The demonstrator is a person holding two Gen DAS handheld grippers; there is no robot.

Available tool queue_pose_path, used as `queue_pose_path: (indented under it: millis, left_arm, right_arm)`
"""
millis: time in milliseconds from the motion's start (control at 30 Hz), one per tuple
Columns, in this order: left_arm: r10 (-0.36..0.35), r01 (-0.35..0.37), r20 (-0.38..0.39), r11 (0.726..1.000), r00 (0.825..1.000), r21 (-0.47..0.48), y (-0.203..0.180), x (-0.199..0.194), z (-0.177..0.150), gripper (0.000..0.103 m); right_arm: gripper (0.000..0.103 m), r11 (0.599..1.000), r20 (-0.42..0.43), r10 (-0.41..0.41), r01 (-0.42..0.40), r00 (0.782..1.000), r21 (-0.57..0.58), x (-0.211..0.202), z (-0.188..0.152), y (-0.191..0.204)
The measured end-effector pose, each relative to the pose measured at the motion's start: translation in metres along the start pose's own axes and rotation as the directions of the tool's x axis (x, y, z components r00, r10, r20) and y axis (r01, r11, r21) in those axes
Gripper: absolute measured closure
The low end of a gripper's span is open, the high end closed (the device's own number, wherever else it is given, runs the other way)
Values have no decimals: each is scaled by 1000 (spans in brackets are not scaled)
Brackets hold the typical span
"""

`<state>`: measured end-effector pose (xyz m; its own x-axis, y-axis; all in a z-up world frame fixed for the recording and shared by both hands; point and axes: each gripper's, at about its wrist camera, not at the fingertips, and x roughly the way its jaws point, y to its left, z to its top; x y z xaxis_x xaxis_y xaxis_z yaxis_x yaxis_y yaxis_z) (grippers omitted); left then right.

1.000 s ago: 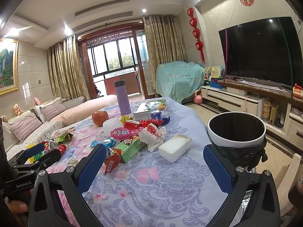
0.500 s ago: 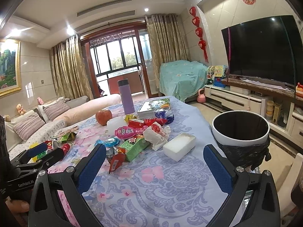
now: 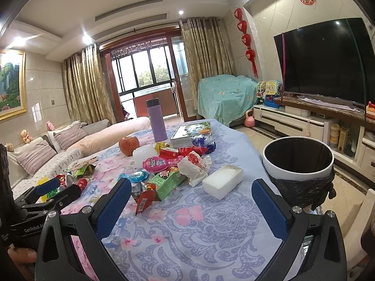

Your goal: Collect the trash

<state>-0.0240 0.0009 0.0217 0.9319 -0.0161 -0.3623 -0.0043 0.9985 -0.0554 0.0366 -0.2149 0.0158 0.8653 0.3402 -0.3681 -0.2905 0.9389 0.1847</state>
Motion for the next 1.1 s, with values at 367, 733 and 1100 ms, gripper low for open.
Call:
queue_pose_path:
  millis: [367,733,1100]
  left_arm:
    - [-4,4,-18,1000,1000,-5,0,5,-3,0]
    - [-23,22,-69,1000,997,-14,-2,22,-7,0]
    - [-51,53,-151,999,987,8,-13,54,-13,0]
  right_arm:
    - [0,1000,-15,3,-3,1000,12,3,-2,-3]
    - [0,999,-55,-9,11,998,40,14,-4,-16]
    - [1,996,-139,-16,28,990,86,39,-6,-38]
